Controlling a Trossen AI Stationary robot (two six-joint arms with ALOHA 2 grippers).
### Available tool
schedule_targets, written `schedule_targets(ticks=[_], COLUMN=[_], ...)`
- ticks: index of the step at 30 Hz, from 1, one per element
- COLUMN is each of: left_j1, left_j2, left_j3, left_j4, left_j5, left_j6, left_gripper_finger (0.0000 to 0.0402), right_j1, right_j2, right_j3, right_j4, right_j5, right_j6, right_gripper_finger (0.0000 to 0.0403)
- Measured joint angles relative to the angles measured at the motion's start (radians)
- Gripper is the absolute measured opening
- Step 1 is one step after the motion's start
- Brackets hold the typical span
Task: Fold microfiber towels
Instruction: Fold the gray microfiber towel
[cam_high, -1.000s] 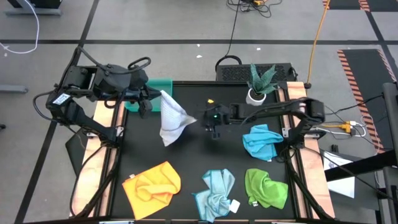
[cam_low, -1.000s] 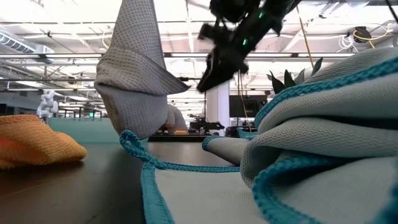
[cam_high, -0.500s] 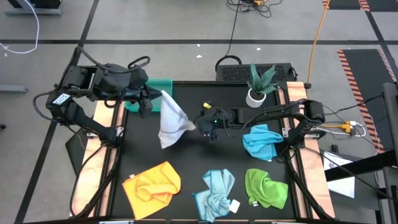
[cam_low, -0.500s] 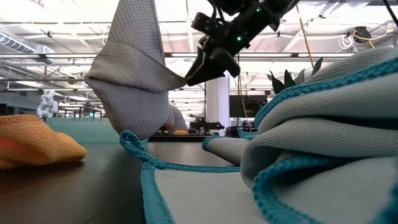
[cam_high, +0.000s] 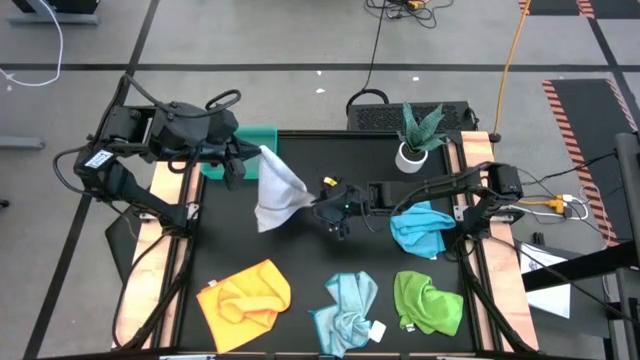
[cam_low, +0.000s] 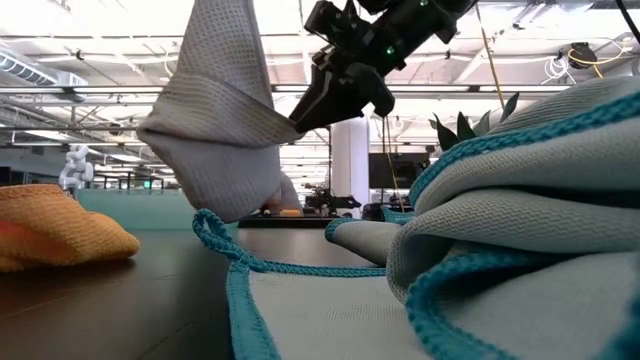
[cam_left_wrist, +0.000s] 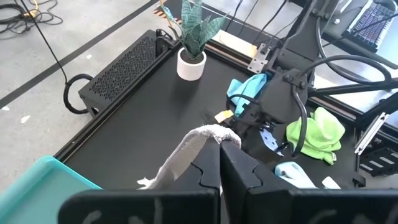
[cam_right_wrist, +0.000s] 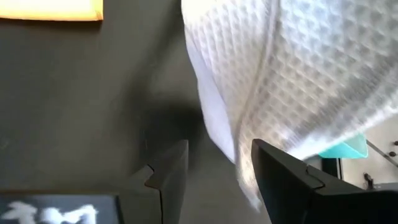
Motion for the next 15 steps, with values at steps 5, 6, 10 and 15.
schedule_targets(ticks=[5, 6, 10, 15], left_j1=[0.0, 0.0, 0.0, 0.0], left_j2=[0.0, 0.0, 0.0, 0.0], left_j3=[0.0, 0.0, 0.0, 0.0], left_j4=[0.003, 0.002, 0.003, 0.004], left_j5=[0.03, 0.033, 0.043, 0.05], left_j6=[-0.008, -0.011, -0.013, -0.015], left_gripper_finger=[0.0, 0.0, 0.0, 0.0], right_j1=[-0.005, -0.008, -0.024, -0.041], right_j2=[0.0, 0.0, 0.0, 0.0], right_j3=[0.0, 0.0, 0.0, 0.0], right_j4=[-0.003, -0.002, -0.01, -0.015], right_j5=[0.001, 0.001, 0.003, 0.003], right_j6=[-0.03, -0.043, -0.065, -0.085], right_gripper_finger=[0.0157, 0.0153, 0.0136, 0.0119])
